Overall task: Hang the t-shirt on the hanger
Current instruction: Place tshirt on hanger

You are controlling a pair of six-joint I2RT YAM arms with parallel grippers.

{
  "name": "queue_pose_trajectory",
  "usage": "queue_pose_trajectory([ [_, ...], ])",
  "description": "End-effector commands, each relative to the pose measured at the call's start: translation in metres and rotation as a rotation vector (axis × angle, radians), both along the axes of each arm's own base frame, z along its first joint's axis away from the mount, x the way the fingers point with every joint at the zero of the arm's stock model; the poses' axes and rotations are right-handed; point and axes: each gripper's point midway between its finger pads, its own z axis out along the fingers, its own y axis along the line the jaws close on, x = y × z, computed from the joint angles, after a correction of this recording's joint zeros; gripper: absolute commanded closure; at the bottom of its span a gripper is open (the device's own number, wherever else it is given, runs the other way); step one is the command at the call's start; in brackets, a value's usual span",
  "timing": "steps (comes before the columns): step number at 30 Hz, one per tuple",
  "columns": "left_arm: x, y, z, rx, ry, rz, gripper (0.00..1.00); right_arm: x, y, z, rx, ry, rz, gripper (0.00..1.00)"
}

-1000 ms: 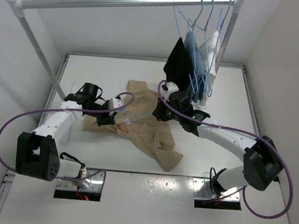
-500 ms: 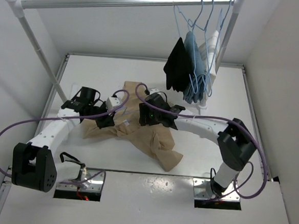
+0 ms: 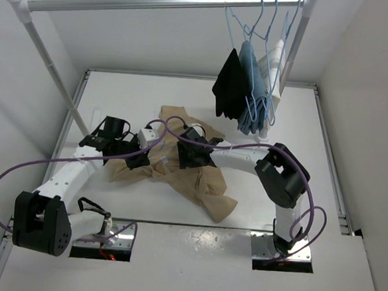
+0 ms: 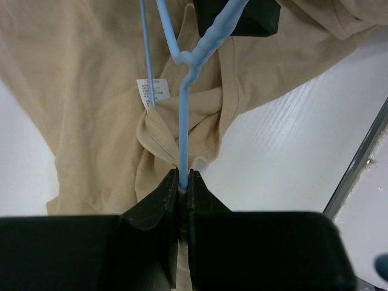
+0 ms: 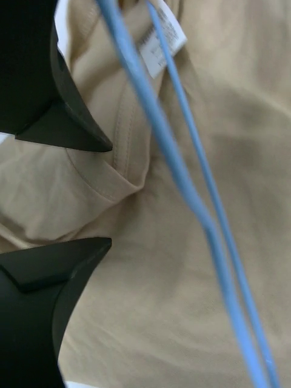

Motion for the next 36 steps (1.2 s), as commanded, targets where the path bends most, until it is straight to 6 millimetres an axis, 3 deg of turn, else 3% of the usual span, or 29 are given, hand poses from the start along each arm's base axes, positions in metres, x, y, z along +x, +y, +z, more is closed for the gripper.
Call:
queue_pose_trajectory([
  [1,0.001,-0.004,0.006,-0.018,-0.032,0.0,1.0,0.011,0.008,-0.001,-0.003,-0.032,-0.03,0.44],
  [3,0.001,-0.002,0.006,-0.015,-0.026,0.012,1.0,0.009,0.008,-0.005,-0.01,-0.017,-0.025,0.55],
  [4,0.001,-0.002,0.008,-0.016,-0.035,0.012,1.0,0.009,0.009,-0.005,-0.006,-0.014,-0.032,0.65],
  [7,0.001,-0.002,0.008,-0.016,-0.035,0.012,1.0,0.007,0.007,-0.014,-0.006,-0.008,-0.04,0.75],
  [11,0.001,0.002,0.007,0.007,-0.039,0.029,1.0,0.005,-0.003,-0.01,-0.009,0.004,-0.08,1.0],
  [13,0.003,0.005,0.012,0.04,-0.074,-0.01,1.0,-0.001,-0.023,-0.011,-0.037,0.003,-0.115,1.0],
  [14,0.002,0.008,0.012,0.064,-0.084,-0.029,1.0,-0.003,-0.03,0.004,-0.019,-0.019,-0.147,1.0],
  [15,-0.002,0.012,0.013,0.083,-0.076,-0.047,1.0,-0.004,-0.042,0.009,-0.034,-0.048,-0.183,1.0],
  [16,-0.003,0.015,0.015,0.09,-0.084,-0.068,1.0,-0.014,-0.065,-0.001,-0.065,-0.038,-0.215,1.0],
  [18,-0.011,0.019,0.013,0.133,-0.098,-0.151,1.0,-0.019,-0.086,0.013,-0.042,-0.077,-0.285,1.0],
  [20,-0.026,0.018,0.011,0.151,-0.099,-0.278,1.0,-0.037,-0.125,0.001,-0.071,-0.076,-0.371,1.0],
  [23,-0.034,0.019,0.014,0.176,-0.14,-0.39,1.0,-0.041,-0.151,0.007,-0.06,-0.122,-0.47,1.0],
  [28,-0.068,0.016,0.011,0.158,-0.095,-0.584,1.0,-0.04,-0.173,0.019,-0.06,-0.192,-0.548,1.0],
  [29,-0.071,0.017,0.011,0.16,-0.097,-0.605,1.0,-0.042,-0.186,0.017,-0.112,-0.199,-0.569,1.0],
  [33,-0.061,0.028,0.0,0.241,-0.065,-0.516,1.0,-0.037,-0.197,0.037,-0.087,-0.261,-0.627,1.0],
  [36,-0.04,0.034,-0.005,0.301,-0.09,-0.441,1.0,-0.032,-0.187,0.053,-0.028,-0.314,-0.568,1.0],
])
